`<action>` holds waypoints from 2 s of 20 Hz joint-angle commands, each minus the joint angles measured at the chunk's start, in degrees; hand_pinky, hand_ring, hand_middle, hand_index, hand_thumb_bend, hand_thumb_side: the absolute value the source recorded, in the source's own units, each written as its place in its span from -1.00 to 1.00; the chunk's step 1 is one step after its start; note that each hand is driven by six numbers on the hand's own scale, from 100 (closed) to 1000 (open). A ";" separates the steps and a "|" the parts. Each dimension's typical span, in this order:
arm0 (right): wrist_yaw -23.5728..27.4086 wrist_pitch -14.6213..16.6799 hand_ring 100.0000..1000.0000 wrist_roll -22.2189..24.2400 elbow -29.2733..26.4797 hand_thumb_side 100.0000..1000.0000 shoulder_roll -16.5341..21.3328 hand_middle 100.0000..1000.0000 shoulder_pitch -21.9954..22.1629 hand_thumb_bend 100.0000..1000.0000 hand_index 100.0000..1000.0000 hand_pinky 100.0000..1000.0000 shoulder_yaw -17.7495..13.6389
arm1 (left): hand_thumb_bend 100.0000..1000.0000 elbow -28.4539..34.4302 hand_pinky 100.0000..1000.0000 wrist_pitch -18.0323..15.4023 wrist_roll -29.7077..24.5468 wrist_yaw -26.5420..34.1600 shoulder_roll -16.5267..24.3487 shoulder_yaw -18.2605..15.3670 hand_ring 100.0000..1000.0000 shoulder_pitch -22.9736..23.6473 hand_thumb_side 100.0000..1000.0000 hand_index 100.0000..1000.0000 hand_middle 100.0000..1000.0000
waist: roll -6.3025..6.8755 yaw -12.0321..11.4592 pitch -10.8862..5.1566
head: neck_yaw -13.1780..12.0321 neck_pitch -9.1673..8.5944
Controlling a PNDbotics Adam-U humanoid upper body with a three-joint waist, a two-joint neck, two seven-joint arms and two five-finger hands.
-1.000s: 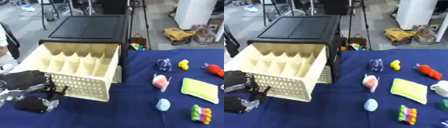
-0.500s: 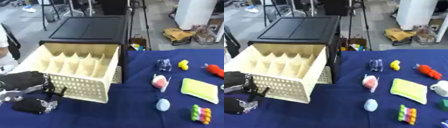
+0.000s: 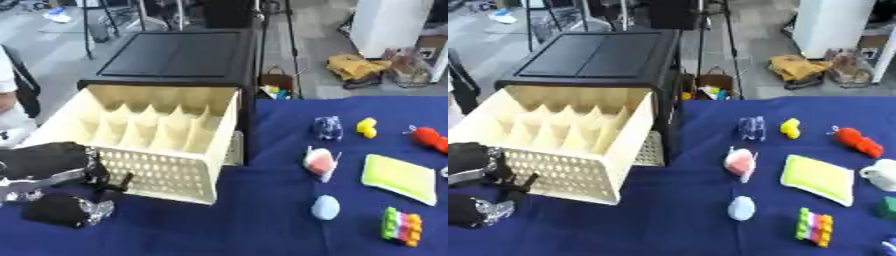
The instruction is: Pick up objects from table and place into drawer.
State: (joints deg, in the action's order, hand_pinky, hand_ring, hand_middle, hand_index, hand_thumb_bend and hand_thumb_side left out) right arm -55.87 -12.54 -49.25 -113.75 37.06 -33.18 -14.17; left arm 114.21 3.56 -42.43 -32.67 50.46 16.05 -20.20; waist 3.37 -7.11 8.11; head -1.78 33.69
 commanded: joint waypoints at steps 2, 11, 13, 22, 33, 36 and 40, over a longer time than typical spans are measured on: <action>-0.22 -0.86 0.22 -0.64 -0.84 1.00 1.36 0.14 -0.45 -1.00 0.28 0.07 -0.61 | -0.75 0.38 -1.00 -0.22 0.40 2.00 1.40 -0.06 -1.00 0.25 0.87 -0.09 -1.00 | -0.29 0.02 -0.59 | 0.16 0.11; -0.18 -0.94 0.22 -0.69 -0.84 1.00 1.38 0.14 -0.51 -1.00 0.28 0.07 -0.63 | -0.70 0.38 -1.00 -2.21 0.99 3.37 1.35 -0.62 -0.81 0.23 0.91 0.21 -0.80 | -0.39 0.18 -0.29 | 0.33 0.08; -0.18 -0.96 0.22 -0.69 -0.84 1.00 1.38 0.14 -0.53 -1.00 0.28 0.07 -0.62 | -0.69 0.38 -1.00 -2.61 0.80 3.73 1.33 -0.75 -0.70 0.27 0.91 0.24 -0.69 | -0.40 0.20 -0.20 | 0.40 0.07; -0.16 -1.10 0.22 -0.70 -0.84 1.00 1.27 0.14 -0.42 -1.00 0.28 0.07 -0.65 | -0.69 0.38 -0.84 -3.32 -0.39 3.46 1.11 -1.25 -0.31 0.62 0.91 0.49 -0.27 | -0.48 0.36 0.00 | 0.52 0.17; -0.24 -1.22 0.22 -0.79 -0.84 1.00 1.13 0.14 -0.32 -1.00 0.27 0.07 -0.63 | -0.76 0.38 -0.51 -3.78 -0.73 2.04 1.16 -2.63 -0.04 0.66 0.92 0.81 0.00 | -0.35 0.34 -0.01 | 0.78 0.14; -0.29 -1.26 0.22 -0.82 -0.84 1.00 1.12 0.14 -0.32 -1.00 0.27 0.07 -0.65 | -0.78 0.38 -0.38 -3.45 0.15 2.10 1.22 -3.69 0.16 0.43 0.93 0.84 0.18 | -0.32 0.36 0.01 | 0.87 0.00; -0.30 -1.32 0.22 -0.85 -0.84 1.00 1.09 0.14 -0.33 -1.00 0.27 0.07 -0.66 | -0.83 0.38 0.22 -3.04 0.66 3.64 1.01 -4.19 0.60 0.44 1.00 1.00 0.59 | -0.36 0.44 0.08 | 0.93 -0.21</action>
State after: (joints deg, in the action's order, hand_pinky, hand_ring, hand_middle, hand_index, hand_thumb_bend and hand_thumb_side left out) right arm -55.87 -12.87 -49.38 -113.75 37.06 -32.92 -14.19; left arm 114.21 0.37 -41.96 -30.05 50.43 12.52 -19.61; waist 3.12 -6.72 8.79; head -0.90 33.68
